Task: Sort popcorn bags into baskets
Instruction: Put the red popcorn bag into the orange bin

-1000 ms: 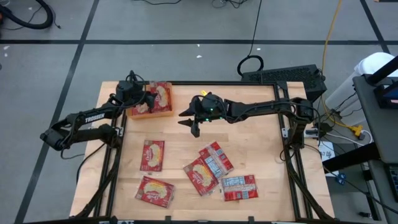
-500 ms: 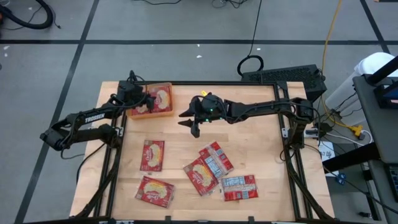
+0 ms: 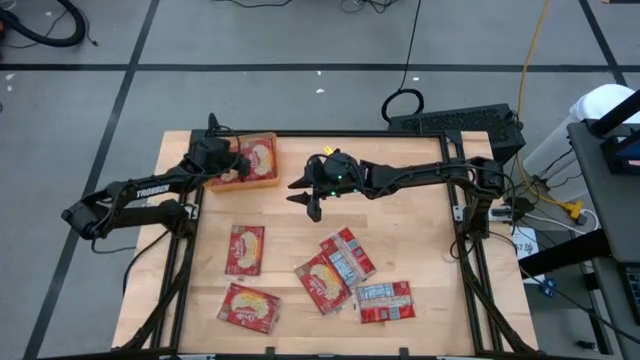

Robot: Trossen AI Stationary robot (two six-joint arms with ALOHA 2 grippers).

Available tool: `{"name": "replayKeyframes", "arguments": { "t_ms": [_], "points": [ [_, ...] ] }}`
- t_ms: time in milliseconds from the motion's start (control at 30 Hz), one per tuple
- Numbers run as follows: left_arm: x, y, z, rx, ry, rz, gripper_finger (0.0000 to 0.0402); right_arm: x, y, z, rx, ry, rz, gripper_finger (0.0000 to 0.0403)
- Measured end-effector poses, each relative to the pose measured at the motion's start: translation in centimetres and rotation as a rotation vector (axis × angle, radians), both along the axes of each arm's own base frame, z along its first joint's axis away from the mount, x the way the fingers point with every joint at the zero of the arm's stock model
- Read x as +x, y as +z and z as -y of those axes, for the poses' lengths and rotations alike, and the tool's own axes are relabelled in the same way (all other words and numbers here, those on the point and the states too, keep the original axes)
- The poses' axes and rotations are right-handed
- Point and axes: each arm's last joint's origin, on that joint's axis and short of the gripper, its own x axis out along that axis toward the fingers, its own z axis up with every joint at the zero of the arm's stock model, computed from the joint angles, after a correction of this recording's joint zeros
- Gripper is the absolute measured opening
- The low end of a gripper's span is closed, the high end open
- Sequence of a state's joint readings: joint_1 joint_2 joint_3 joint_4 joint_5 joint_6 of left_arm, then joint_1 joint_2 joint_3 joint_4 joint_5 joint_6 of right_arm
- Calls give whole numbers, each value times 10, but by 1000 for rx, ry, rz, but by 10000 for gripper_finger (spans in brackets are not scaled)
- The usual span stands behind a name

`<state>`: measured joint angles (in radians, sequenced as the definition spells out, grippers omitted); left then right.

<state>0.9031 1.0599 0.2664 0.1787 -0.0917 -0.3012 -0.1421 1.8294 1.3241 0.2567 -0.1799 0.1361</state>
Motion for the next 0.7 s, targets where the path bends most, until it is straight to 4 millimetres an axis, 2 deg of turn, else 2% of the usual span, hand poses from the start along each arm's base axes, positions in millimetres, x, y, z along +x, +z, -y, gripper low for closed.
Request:
{"name": "replayKeyframes", "arguments": {
  "t_ms": [200,300,433,533,700],
  "points": [
    [3,13,-5,1,19,-138,38,0,-1,0,-26,12,-11,164],
    [9,35,-12,13,-33,-196,10,0,-1,0,-43,18,-9,164],
    [10,49,-19,-74,-36,-303,9,-1,-1,0,-49,19,-12,164],
    [12,43,-28,-138,-32,-350,13,-1,-1,0,-64,24,-12,164],
    [19,11,-36,-260,-54,-461,4,-1,-2,0,-68,27,-22,164]
  ]
}}
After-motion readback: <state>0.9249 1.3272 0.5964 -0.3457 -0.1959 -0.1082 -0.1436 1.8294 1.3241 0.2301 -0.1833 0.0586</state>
